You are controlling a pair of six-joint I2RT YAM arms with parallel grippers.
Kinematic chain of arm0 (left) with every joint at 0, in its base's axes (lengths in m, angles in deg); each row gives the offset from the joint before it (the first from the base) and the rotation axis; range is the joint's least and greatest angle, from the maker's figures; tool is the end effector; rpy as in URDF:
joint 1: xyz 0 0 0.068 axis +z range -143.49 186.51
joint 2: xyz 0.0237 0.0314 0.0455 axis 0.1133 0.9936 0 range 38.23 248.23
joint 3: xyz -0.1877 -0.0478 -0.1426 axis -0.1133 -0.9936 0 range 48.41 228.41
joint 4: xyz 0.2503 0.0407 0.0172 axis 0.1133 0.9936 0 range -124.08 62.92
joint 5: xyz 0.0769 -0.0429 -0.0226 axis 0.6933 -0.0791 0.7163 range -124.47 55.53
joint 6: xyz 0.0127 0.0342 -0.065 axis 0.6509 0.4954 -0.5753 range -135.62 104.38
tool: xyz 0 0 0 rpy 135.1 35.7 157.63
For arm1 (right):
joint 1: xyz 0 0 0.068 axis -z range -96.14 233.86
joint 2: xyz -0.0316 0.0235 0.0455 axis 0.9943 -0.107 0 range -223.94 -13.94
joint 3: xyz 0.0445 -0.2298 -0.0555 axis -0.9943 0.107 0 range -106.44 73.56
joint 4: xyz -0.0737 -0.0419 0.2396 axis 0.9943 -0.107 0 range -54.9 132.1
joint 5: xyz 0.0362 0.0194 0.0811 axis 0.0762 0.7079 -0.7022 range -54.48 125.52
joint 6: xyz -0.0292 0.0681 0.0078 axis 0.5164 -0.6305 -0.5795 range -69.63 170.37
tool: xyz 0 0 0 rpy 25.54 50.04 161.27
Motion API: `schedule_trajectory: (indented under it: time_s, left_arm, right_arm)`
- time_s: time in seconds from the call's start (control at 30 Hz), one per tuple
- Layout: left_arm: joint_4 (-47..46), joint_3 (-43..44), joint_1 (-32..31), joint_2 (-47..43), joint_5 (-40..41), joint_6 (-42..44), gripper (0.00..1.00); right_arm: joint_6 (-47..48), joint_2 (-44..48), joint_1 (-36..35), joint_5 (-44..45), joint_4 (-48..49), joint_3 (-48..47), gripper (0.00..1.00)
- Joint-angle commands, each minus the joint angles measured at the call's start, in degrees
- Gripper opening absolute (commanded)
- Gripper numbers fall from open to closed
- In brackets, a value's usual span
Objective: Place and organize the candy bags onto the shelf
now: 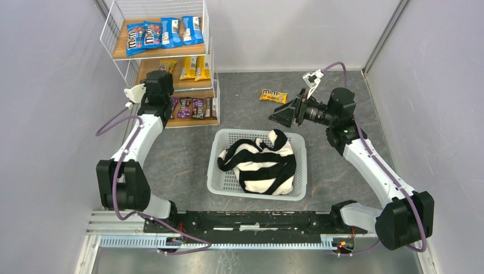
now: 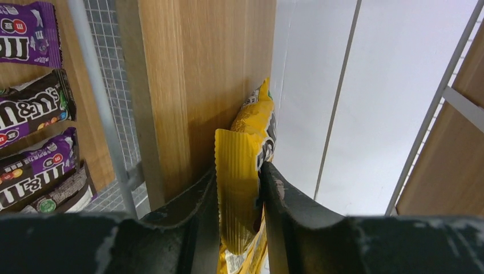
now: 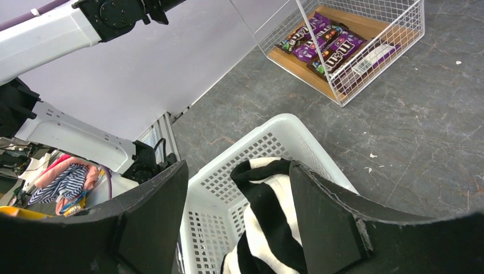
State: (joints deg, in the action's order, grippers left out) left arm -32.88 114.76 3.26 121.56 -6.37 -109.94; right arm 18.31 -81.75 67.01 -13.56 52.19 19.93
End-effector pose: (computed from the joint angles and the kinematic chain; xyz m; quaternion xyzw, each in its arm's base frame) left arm 0.3615 0.0090 0.2904 -0.6605 0.4487 -0.2985 0.5228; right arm 0.2661 0.1299 0.3187 -0.1924 0.6974 0.5333 0.4384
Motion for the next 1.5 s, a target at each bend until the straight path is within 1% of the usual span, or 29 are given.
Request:
schedule_trajectory:
  time_s: [0.0, 0.17, 0.23, 0.27, 0.3, 0.33, 0.37, 0.4, 0.43, 0.53, 0.63, 0.7, 0.77, 0.8, 0.87, 0.97, 1.0, 1.03, 1.2, 1.37, 1.47]
  left_arm:
    - [-0.35, 3.81, 0.04, 1.82, 5.44, -3.93, 0.39]
    - [-0.86, 5.96, -0.85, 4.41, 3.01, -4.29, 0.40]
    - [-1.06, 6.60, -1.28, 4.98, 1.87, -3.81, 0.43]
    - [-1.10, 6.82, -1.44, 5.20, 1.07, -2.99, 0.48]
    - [-2.60, 6.86, -1.49, 5.40, 0.21, -2.62, 0.58]
    - [-2.67, 6.94, -1.50, 5.51, -0.79, -2.13, 0.72]
    - [-2.04, 6.82, -1.48, 5.40, -1.33, -1.49, 0.84]
    - [-1.63, 6.39, -1.30, 5.03, -1.53, -0.59, 0.90]
    - [-1.73, 5.40, -1.06, 4.54, -1.87, 0.60, 0.92]
    - [-4.35, 1.15, -0.12, 1.95, -4.44, 3.08, 0.92]
    - [-1.73, -1.03, 1.34, -0.90, -7.08, 4.22, 0.90]
    - [-1.55, -3.30, 2.61, -3.00, -8.28, 4.15, 0.86]
    - [-0.39, -5.10, 3.15, -4.88, -8.49, 4.67, 0.80]
    - [-0.26, -5.58, 4.84, -5.46, -8.54, 5.19, 0.78]
    - [-0.27, -5.60, 6.60, -5.41, -10.51, 6.06, 0.77]
    - [-0.31, -4.41, 8.51, -3.33, -15.89, 6.72, 0.76]
    - [-0.15, -4.12, 8.84, -2.68, -17.40, 6.90, 0.78]
    - [0.26, -3.97, 8.94, -2.36, -18.27, 7.12, 0.81]
    - [2.19, -5.39, 9.10, -4.15, -18.64, 8.05, 0.95]
    - [5.73, -5.23, 10.86, -6.17, -19.79, 12.21, 1.00]
    - [8.49, -3.93, 12.45, -6.20, -21.68, 14.86, 1.00]
  right_arm:
    - [0.45, 0.50, 0.46, -0.84, 3.00, 0.79, 0.73]
    - [-0.86, -0.54, 0.61, -1.58, 4.91, 1.33, 0.73]
    - [-1.09, -0.68, 0.63, -1.72, 5.40, 1.50, 0.73]
    - [-1.15, -0.73, 0.71, -1.68, 5.51, 1.58, 0.73]
    - [-1.17, -0.66, 0.68, -1.63, 5.62, 1.67, 0.73]
    - [-1.25, -0.70, 0.72, -1.63, 5.73, 1.81, 0.73]
    - [-1.41, -0.75, 0.74, -1.71, 5.88, 1.93, 0.73]
    - [-1.52, -0.65, 0.73, -1.72, 5.99, 2.03, 0.73]
    - [-1.75, -0.61, 0.65, -1.79, 6.04, 2.12, 0.73]
    - [-2.01, -0.61, 0.67, -1.91, 6.08, 2.30, 0.73]
    - [-2.60, -0.31, 0.72, -2.16, 6.55, 2.40, 0.73]
    - [-2.99, -0.09, 0.69, -1.95, 7.09, 2.73, 0.73]
    - [-3.30, -0.12, 0.66, -1.90, 7.36, 2.83, 0.73]
    - [-3.48, -0.18, 0.71, -1.98, 7.45, 2.91, 0.73]
    - [-3.86, -0.22, 0.70, -2.07, 7.91, 3.15, 0.73]
    - [-4.12, -0.24, 0.67, -2.07, 8.27, 3.35, 0.73]
    - [-4.16, -0.23, 0.71, -2.07, 8.26, 3.35, 0.73]
    - [-4.25, -0.09, 0.73, -2.13, 8.36, 3.43, 0.73]
    - [-4.09, 0.14, 0.70, -2.07, 8.18, 3.53, 0.73]
    - [-3.98, -0.47, 0.66, -2.42, 8.34, 3.53, 0.73]
    - [-4.17, -0.83, 0.73, -2.60, 8.67, 3.68, 0.73]
